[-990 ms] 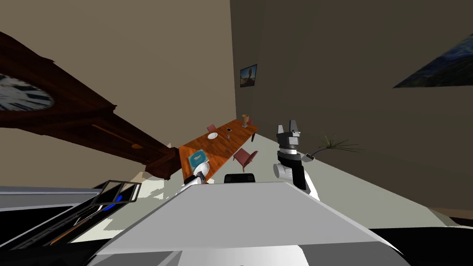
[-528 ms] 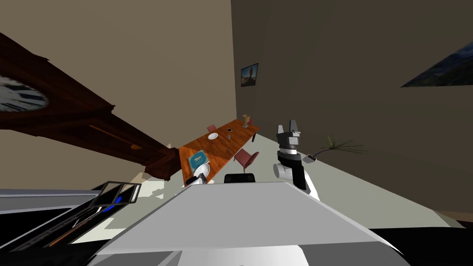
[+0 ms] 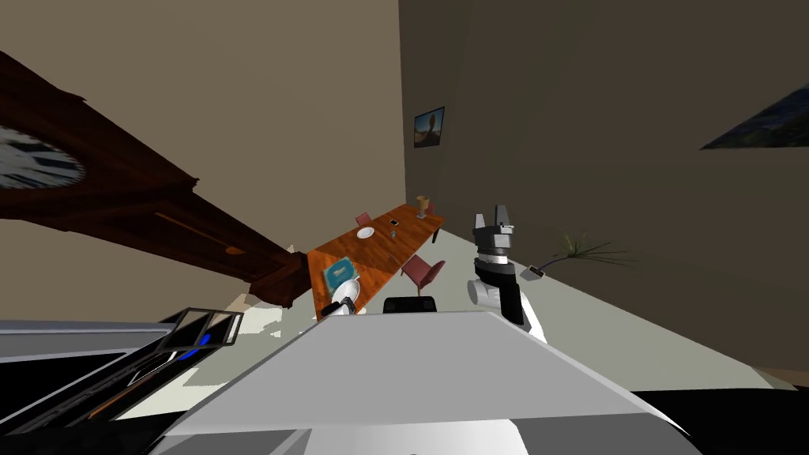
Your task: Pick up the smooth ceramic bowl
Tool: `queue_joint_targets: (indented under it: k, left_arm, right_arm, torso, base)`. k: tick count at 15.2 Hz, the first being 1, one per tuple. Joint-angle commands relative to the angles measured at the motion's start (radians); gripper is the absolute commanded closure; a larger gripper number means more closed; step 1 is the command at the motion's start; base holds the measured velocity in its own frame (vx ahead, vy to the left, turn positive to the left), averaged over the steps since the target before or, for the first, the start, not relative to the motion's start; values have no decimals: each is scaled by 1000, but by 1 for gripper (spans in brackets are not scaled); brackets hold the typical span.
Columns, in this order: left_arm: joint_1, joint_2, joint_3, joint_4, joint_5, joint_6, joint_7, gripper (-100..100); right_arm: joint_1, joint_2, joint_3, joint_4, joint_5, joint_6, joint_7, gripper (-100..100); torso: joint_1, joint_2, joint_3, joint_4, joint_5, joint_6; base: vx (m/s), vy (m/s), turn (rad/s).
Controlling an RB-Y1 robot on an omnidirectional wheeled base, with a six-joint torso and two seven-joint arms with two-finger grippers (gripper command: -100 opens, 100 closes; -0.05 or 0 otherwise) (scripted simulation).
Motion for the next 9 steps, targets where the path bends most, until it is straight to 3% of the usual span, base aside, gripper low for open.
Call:
queue_joint_targets:
  k: [1,8,9]
  left_arm:
    - [0,0,0,0,0,0,0,100]
    - [34,10,18,-107,14,89,2,100]
    - [27,10,15,-86,14,71,1,100]
  right_arm:
    - [0,0,0,0,0,0,0,0]
    - [0,0,0,0,0,0,0,0]
    - [0,0,0,0,0,0,0,0]
  torso:
    - [0,0,0,0,0,0]
    - [-5,4,3,1,-2,-1]
    - [-5,4,3,1,-2,0]
  base:
    - [0,0,0]
    - [-26,-35,-36]
    - [-17,-23,-4]
